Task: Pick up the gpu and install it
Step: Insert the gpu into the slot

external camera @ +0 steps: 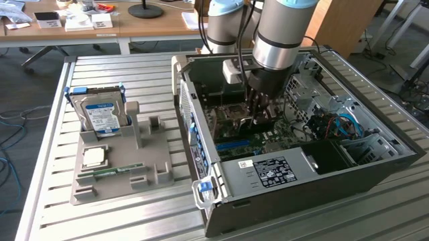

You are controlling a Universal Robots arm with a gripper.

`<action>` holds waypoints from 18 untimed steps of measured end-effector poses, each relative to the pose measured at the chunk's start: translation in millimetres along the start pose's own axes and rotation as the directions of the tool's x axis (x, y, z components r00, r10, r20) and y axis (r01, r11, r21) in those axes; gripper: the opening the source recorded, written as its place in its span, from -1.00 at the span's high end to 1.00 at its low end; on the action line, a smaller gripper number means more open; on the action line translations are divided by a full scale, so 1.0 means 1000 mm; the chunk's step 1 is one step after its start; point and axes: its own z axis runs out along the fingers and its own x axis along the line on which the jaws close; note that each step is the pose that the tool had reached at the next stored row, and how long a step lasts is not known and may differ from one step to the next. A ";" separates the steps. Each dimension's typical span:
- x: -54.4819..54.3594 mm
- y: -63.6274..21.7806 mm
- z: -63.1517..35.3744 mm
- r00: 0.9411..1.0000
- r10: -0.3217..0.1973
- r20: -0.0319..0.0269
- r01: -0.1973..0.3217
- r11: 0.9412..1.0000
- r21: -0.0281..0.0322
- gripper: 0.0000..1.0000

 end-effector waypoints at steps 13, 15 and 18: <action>0.000 0.0025 0.0076 1.000 0.000 0.000 0.000 1.000 0.000 0.47; 0.000 0.0026 0.0076 1.000 0.000 0.000 0.000 1.000 0.000 0.47; 0.000 0.0031 0.0078 1.000 0.000 0.000 0.000 1.000 0.000 0.47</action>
